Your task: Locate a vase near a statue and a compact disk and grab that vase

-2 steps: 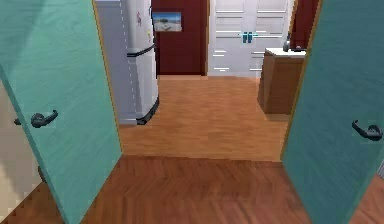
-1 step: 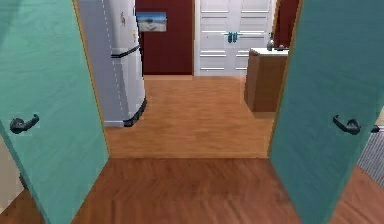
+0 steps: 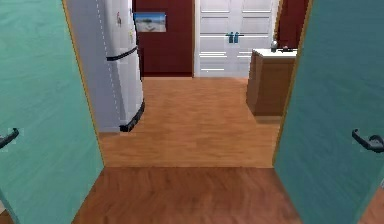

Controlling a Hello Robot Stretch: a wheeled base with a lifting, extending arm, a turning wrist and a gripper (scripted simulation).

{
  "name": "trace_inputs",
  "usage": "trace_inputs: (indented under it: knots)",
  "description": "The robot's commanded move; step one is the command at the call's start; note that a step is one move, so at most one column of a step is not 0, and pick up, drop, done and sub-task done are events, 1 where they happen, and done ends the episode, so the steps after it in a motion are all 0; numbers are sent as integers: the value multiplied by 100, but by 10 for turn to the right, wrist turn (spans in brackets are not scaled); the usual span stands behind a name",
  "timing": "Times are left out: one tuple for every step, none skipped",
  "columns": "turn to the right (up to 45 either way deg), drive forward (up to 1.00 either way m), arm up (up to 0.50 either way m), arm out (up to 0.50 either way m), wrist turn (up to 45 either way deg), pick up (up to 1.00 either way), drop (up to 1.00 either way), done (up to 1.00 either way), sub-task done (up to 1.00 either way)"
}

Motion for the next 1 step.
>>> trace_inputs:
  knots:
    - [-450, 0, 0, 0, 0, 0, 0, 0, 0]
